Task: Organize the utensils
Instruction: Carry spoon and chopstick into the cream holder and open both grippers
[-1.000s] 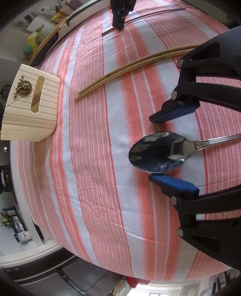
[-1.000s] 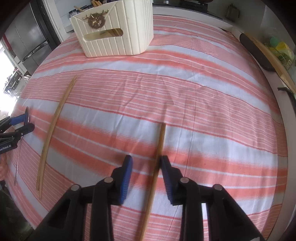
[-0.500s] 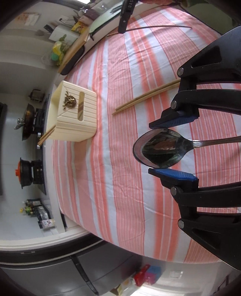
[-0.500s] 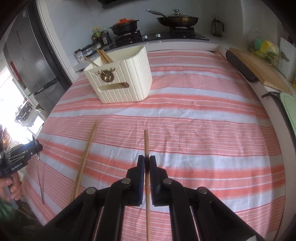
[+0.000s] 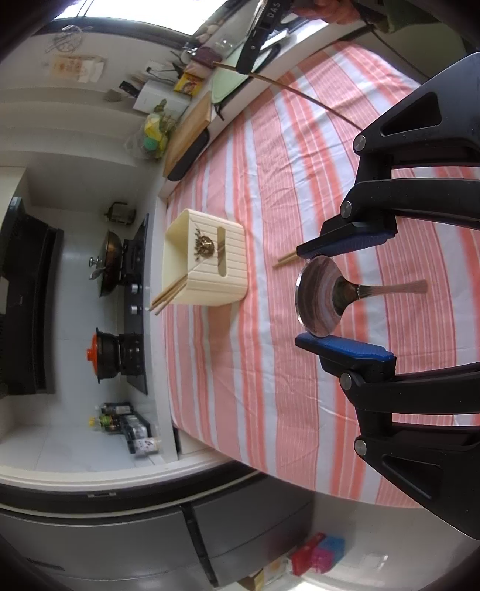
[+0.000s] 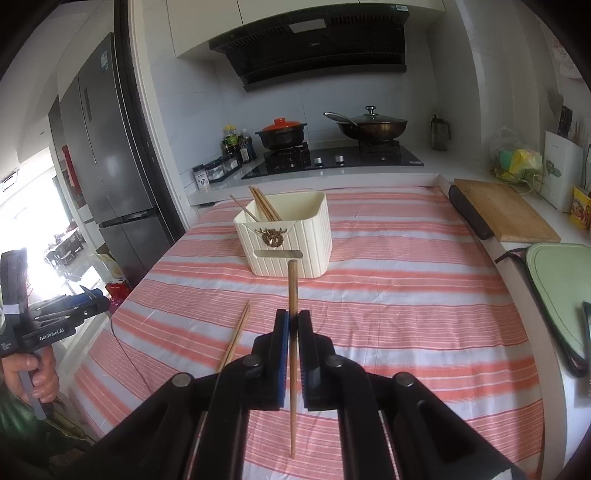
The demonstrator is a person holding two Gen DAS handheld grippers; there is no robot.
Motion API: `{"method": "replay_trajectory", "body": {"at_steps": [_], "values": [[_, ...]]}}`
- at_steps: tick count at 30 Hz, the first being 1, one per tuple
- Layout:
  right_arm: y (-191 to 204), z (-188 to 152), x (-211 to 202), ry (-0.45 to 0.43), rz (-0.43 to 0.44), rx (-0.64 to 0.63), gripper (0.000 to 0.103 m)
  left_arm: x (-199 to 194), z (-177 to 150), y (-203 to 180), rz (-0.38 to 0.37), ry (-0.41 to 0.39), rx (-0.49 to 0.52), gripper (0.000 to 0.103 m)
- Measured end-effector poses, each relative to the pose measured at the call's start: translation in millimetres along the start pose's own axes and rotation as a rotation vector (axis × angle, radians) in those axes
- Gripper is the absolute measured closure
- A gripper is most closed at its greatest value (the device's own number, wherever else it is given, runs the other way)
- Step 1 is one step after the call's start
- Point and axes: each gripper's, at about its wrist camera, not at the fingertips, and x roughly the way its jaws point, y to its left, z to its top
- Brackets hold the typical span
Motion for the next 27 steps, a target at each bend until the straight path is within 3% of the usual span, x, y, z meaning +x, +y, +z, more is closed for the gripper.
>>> {"method": "replay_trajectory", "body": {"at_steps": [10,27], "values": [[11.2,16.9,-22.4,-0.101,-0.005,-0.032,0.098,-7.6,13.8,-3.5,-0.033,-0.024,-0.007,0.061],[21.9,46.5,-6.7,-0.094,0.014,-0.067,0.098,-6.6,55.9,-6.8,-0.075,-0.055,0.011,0.062]]}}
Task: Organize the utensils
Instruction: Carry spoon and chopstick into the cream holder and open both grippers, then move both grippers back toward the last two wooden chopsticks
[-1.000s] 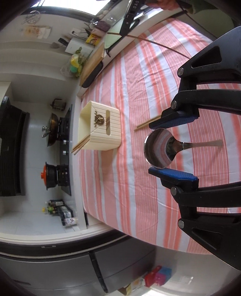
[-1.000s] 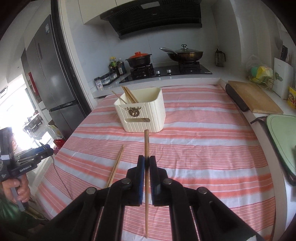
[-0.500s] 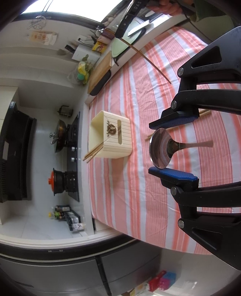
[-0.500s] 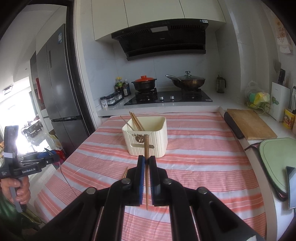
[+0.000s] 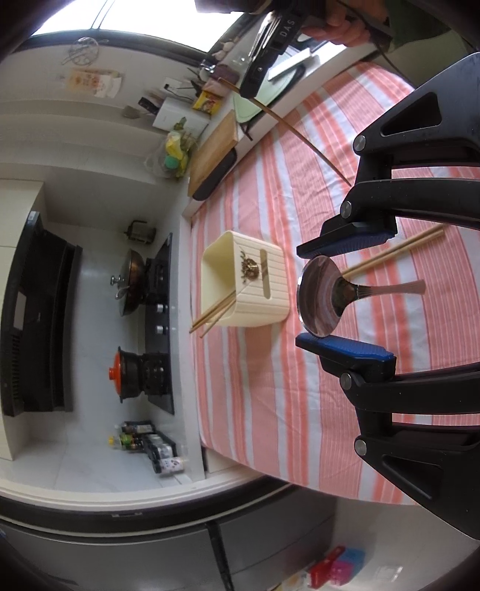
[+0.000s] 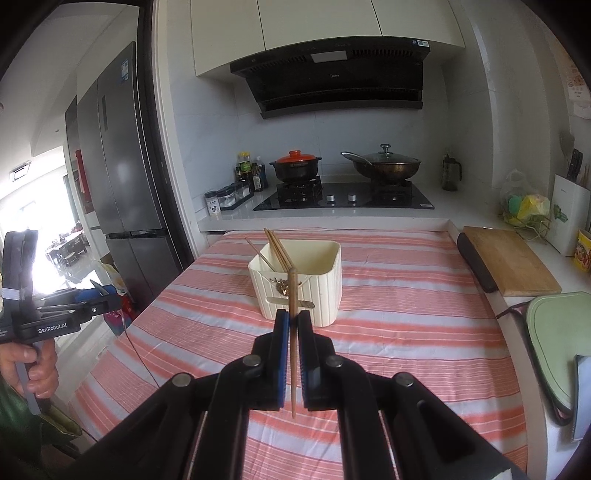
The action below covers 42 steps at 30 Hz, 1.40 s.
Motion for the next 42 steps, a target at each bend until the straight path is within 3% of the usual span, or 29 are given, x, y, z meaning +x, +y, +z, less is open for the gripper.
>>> {"method": "replay_trajectory", "body": {"at_steps": [6,13,19,22,25,29,35,38,40,42], "values": [[3.2,33.6,10.8,-0.042,0.001,-0.028,0.098,-1.9,33.6,-1.3,-0.007,-0.044,0.015,0.061],[-6.7,94.1,25.7,-0.18,-0.031,-0.035,0.098,-1.1,110.4,5.5,0.001,-0.172,0.0,0.062],[-17.5,146.6,64.5,-0.301,-0.015,-0.013,0.098,41.4,180.8,5.1,0.022,-0.274,-0.038,0.061],[-22.4,160.2,95.9,-0.305,-0.006,-0.015,0.098,78.0,196.5,6.4,0.027,-0.291,-0.078,0.061],[-24.3,160.8,127.8,-0.298,-0.004,-0.056,0.098,120.5,199.6,10.1,0.029,-0.272,-0.116,0.061],[-31.0,149.1,173.3,-0.239,0.009,-0.089,0.098,184.3,190.5,14.9,0.034,-0.162,-0.137,0.061],[-44.8,125.1,249.6,-0.011,0.022,-0.078,0.098,260.1,163.4,17.1,0.057,0.052,-0.13,0.061],[-45.8,118.2,279.9,0.105,0.009,-0.082,0.097,278.5,159.2,18.0,0.073,0.118,-0.134,0.06],[-45.5,119.4,283.9,0.123,0.012,-0.069,0.096,271.1,162.2,20.6,0.078,0.113,-0.15,0.058],[-43.9,126.9,270.7,0.101,0.014,-0.048,0.084,246.5,168.9,21.8,0.054,0.078,-0.153,0.048]]}}
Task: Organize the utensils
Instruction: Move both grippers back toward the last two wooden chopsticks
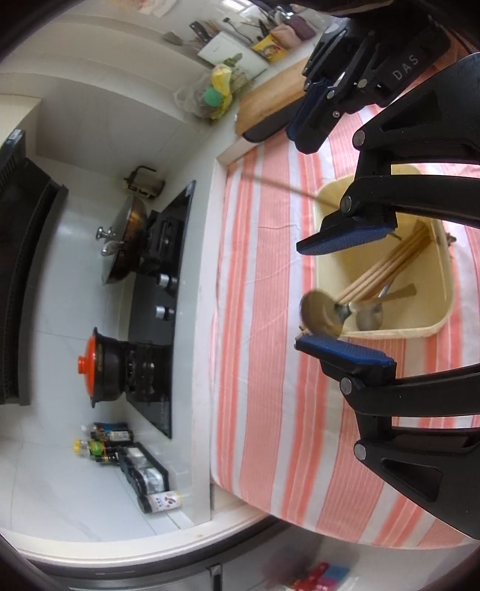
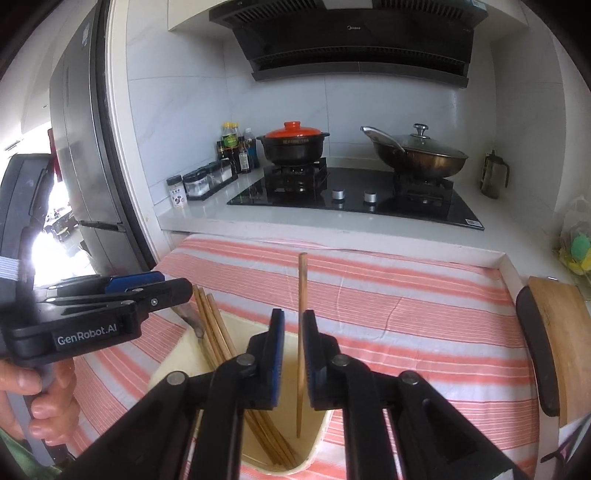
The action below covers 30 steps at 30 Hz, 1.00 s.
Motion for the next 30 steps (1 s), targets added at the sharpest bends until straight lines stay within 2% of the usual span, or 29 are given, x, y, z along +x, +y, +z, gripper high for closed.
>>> {"method": "replay_trajectory", "body": {"at_steps": [1,2,4,7,9,12,15,18,22,27,30], "values": [[0.7,3.8,-11.2,-0.021,0.012,0.017,0.07,-17.5,1.9,0.6,-0.006,-0.025,0.009,0.042],[2.4,6.7,-26.7,-0.045,0.026,0.027,0.062,-36.3,2.9,1.6,-0.002,-0.05,0.024,0.038],[8.2,9.3,-60.0,-0.083,0.03,0.022,0.062,-75.0,-3.7,4.7,0.01,-0.083,0.066,0.026],[18.0,-3.8,-105.3,-0.072,0.019,-0.016,0.06,-125.2,-33.5,15.3,0.023,-0.07,0.131,0.021],[21.8,-28.6,-130.8,-0.039,0.003,-0.048,0.057,-148.3,-64.4,24.2,0.028,-0.031,0.16,0.018],[26.1,-85.1,-159.8,0.026,-0.047,-0.093,0.056,-170.4,-125.8,34.8,0.035,0.046,0.185,0.018],[31.0,-154.5,-178.4,0.082,-0.107,-0.096,0.056,-181.6,-190.0,39.5,0.048,0.094,0.167,0.018],[37.3,-222.7,-189.3,0.122,-0.139,-0.04,0.056,-180.9,-248.9,38.5,0.048,0.142,0.098,0.018],[52.4,-295.9,-193.6,0.17,-0.17,0.045,0.056,-172.0,-306.2,28.6,0.034,0.194,0.024,0.018],[62.4,-338.5,-199.8,0.205,-0.156,0.116,0.056,-161.7,-338.4,13.4,0.025,0.227,-0.012,0.018],[68.2,-340.7,-206.7,0.184,-0.158,0.103,0.056,-163.0,-342.0,3.6,0.073,0.206,0.023,0.018]]}}
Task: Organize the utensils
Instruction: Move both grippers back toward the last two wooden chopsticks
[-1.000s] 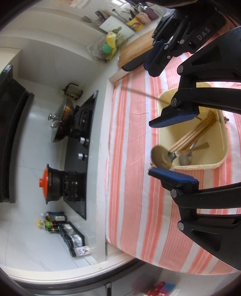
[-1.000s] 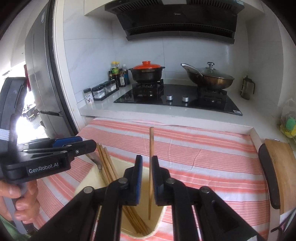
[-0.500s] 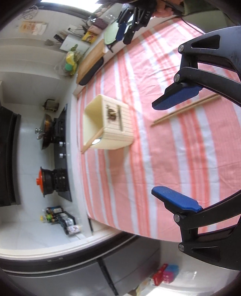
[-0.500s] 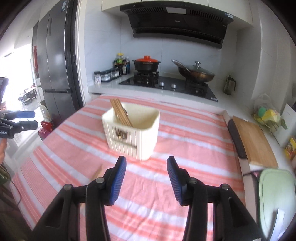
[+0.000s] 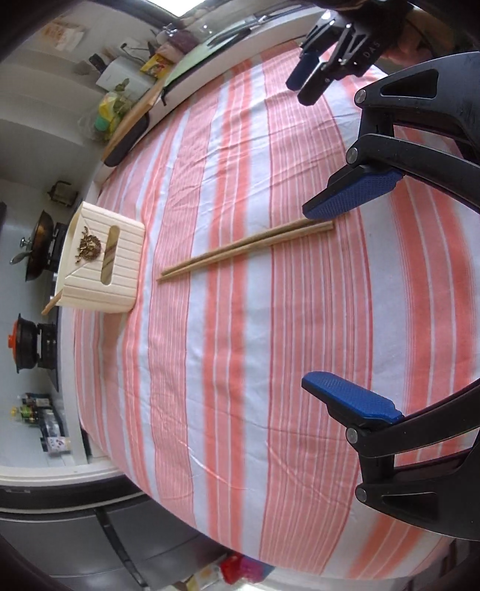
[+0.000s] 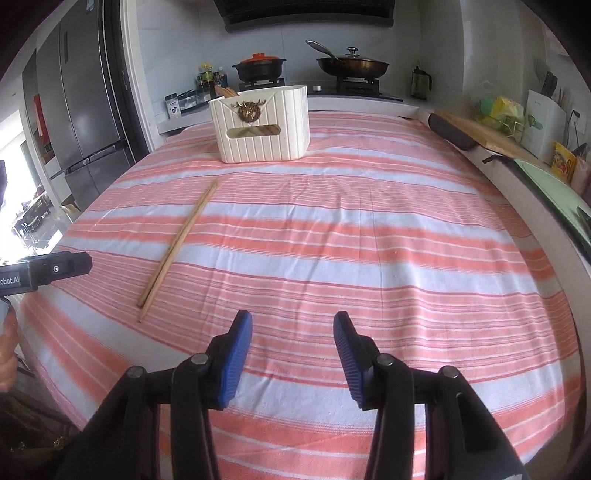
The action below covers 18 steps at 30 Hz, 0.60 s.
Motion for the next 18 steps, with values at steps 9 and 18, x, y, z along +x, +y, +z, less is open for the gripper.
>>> {"method": "replay_trajectory", "body": {"at_steps": [9,18], "values": [[1.7,-5.1,-3.6,-0.019,0.015,0.024,0.056,-6.6,0.1,-4.3,0.119,-0.043,0.053,0.018],[8.3,-6.5,5.2,0.006,0.016,0.018,0.056,-2.0,-0.3,-1.8,0.142,-0.046,0.059,0.018]]}}
